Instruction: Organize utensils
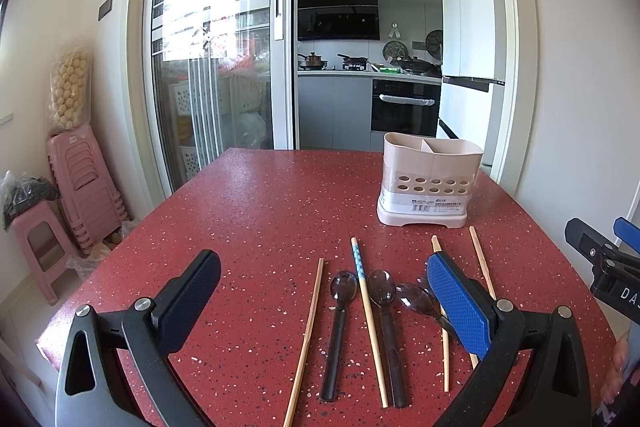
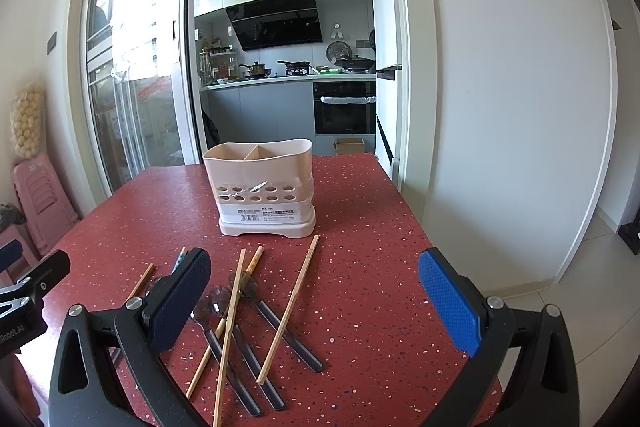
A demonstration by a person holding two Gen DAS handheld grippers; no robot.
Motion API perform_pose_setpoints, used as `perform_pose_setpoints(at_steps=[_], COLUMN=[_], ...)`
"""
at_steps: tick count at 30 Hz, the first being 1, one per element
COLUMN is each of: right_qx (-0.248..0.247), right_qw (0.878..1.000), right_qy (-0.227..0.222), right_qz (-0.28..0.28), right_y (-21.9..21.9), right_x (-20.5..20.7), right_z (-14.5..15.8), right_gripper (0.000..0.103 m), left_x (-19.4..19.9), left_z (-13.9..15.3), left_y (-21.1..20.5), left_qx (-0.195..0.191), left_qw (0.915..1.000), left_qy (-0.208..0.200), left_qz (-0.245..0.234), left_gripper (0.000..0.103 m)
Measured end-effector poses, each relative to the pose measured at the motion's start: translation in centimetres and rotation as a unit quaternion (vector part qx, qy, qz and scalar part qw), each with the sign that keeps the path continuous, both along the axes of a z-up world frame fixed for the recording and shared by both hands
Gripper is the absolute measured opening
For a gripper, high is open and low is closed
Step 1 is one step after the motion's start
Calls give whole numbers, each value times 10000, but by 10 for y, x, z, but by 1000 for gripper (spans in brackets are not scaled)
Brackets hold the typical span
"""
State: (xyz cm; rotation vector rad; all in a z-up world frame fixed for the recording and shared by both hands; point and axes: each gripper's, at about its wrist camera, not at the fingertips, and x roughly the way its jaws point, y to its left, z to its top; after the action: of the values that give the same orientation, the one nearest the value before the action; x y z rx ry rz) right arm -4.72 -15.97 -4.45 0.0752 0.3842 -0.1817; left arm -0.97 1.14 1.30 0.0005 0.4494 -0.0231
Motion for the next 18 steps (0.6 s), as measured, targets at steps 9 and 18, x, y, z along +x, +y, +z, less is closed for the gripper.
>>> perform_pose_setpoints(at_steps=[9, 18], right_qx=[-4, -10], right_qw=[10000, 10000], right_qy=[-8, 3], right_qz=[4, -2], right_y=[1, 2], right_x=[-1, -1], right_z=[0, 0], right_gripper=[103, 103], left_x=[0, -1], left_z=[-1, 0], left_y=[0, 1], left_qx=[-2, -12], left_qw=[10000, 10000], left_qy=[-5, 5], left_qz=[-1, 4], left_gripper=[103, 103])
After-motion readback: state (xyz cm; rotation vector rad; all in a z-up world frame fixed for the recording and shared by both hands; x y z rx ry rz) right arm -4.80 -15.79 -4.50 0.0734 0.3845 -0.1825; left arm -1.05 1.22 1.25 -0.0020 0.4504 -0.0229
